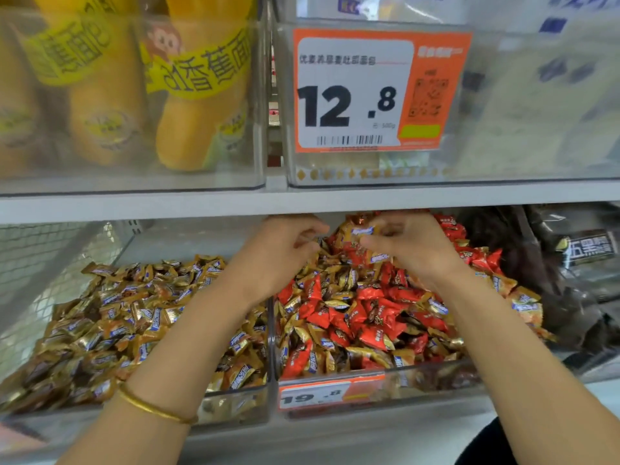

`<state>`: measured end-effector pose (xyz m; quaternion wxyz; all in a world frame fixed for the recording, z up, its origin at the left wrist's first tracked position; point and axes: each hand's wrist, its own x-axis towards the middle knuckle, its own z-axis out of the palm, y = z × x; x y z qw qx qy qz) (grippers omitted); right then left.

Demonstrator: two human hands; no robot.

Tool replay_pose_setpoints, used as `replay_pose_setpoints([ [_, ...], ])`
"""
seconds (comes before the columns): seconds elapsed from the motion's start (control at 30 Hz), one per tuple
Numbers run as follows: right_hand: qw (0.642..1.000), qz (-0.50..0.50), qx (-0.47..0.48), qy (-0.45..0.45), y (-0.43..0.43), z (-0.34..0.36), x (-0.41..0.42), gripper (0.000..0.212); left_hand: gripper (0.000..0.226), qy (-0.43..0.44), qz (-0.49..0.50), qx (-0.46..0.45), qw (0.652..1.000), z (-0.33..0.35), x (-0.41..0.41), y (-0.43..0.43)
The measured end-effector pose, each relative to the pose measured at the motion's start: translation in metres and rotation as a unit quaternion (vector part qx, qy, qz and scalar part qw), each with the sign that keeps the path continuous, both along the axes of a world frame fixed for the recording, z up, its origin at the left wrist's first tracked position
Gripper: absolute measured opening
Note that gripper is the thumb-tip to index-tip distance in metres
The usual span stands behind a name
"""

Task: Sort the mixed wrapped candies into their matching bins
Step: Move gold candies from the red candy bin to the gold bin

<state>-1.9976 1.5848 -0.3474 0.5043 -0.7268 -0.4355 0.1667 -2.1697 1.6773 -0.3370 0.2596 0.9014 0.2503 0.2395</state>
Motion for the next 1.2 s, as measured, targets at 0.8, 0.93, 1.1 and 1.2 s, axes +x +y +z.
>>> replay_pose_setpoints([
  [0.8,0.77,0.06,0.04,0.634,-0.023,0.001,0.026,0.015,0.061,0.329,0.028,-0.034,0.943,-0.041,0.08,0.007],
  [0.93,0.775,0.059,0.044,0.628,-0.023,0.001,0.023,0.015,0.051,0.276,0.036,-0.065,0.958,-0.03,0.072,0.008],
  [1.1,0.787,0.061,0.044,0.612,-0.022,-0.002,0.02,0.015,0.066,0.126,0.066,-0.196,0.97,-0.017,0.058,0.017],
  [1.2,0.787,0.054,0.053,0.612,-0.021,-0.003,0.018,0.013,0.069,-0.01,0.051,-0.356,0.933,-0.008,0.05,0.013],
])
